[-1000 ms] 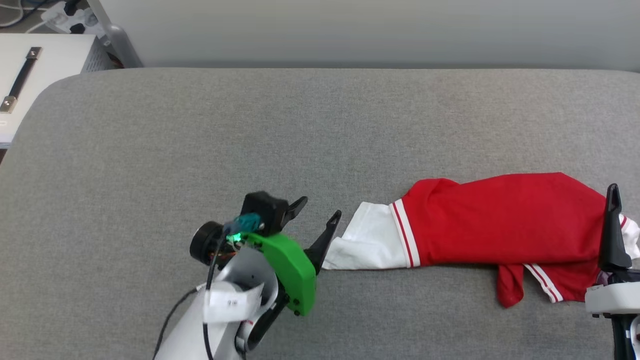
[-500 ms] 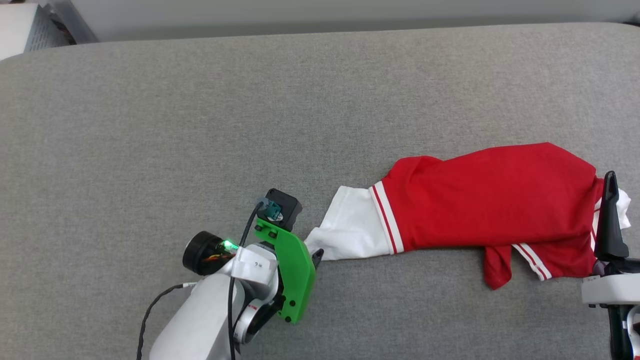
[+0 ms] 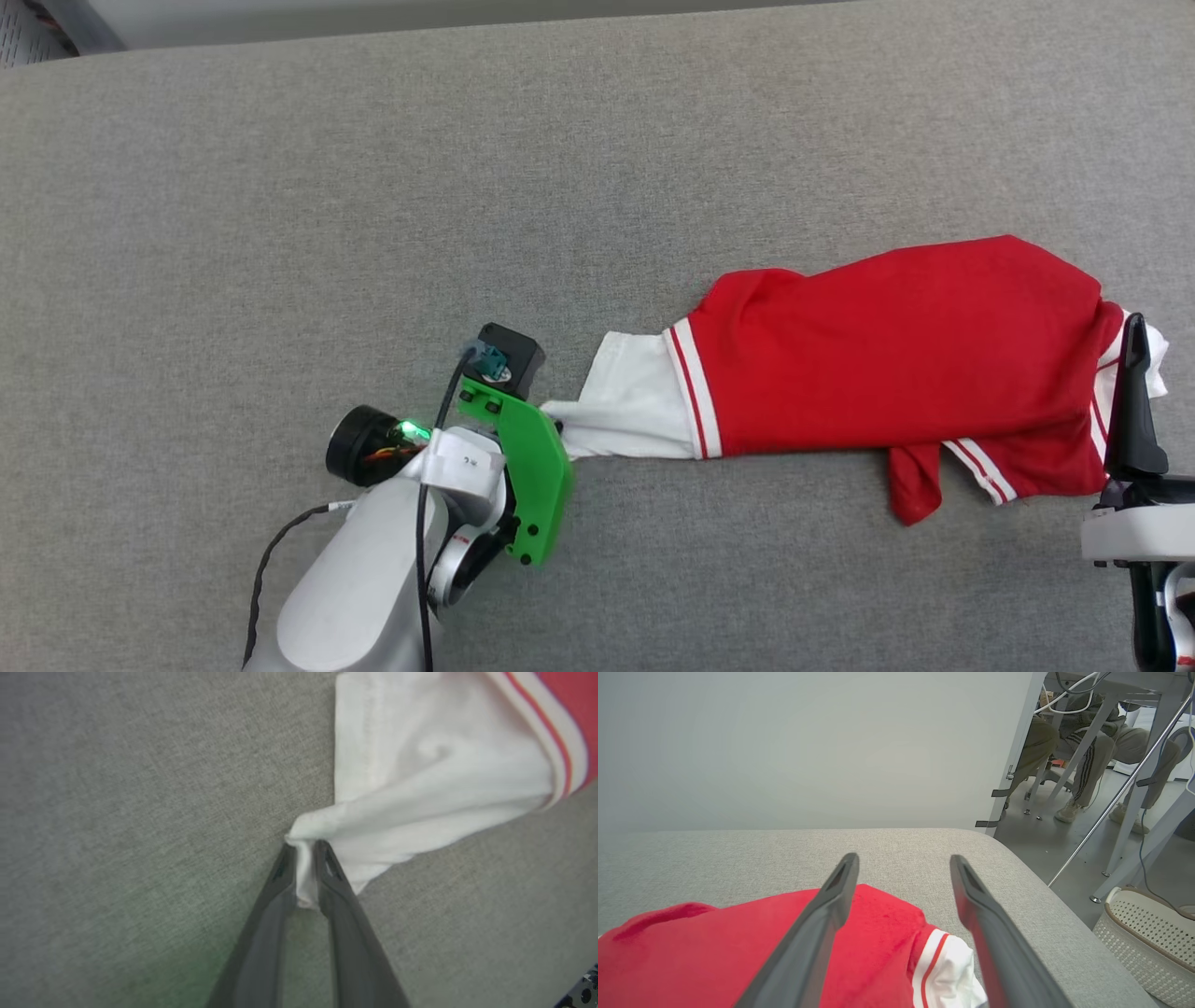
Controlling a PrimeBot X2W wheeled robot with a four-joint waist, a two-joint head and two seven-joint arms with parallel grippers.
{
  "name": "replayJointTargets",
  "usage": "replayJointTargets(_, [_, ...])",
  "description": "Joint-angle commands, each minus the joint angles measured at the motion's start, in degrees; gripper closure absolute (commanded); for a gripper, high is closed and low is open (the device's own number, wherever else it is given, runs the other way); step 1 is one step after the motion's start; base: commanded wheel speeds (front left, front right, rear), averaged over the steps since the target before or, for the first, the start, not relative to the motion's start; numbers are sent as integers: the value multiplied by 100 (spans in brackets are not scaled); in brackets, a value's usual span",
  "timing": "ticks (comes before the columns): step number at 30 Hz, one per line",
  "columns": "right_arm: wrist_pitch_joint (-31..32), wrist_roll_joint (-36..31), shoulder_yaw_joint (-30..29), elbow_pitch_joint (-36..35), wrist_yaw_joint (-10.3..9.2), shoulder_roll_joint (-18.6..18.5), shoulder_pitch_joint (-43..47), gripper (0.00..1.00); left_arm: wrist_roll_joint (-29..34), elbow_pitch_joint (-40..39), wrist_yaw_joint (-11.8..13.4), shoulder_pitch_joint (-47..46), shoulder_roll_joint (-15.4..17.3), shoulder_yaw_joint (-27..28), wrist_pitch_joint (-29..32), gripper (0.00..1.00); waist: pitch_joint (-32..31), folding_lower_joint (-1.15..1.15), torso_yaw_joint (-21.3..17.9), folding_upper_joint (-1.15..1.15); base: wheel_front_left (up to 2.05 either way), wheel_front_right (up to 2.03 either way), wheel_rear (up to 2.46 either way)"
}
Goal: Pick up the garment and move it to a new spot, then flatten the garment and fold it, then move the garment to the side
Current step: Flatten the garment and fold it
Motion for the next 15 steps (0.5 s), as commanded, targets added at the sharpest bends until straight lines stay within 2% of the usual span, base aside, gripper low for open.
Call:
replayJointTargets(1, [-32,-62,2,29,-5,-18,-89,0,-75,222,40,65,3,-14,-31,100,-12,0,22,0,0,0,0])
replayJointTargets(7, [15,-109,-18,153,-5,-53,-44,0,-241,325,209,102,96,405,-636,100,-204,0,186,0,0,0,0])
replayJointTargets(15, [166,-106,88,264,-5,-73,78,0,-500,158,496,357,459,1069,-1104,100,-495,0,491,0,0,0,0])
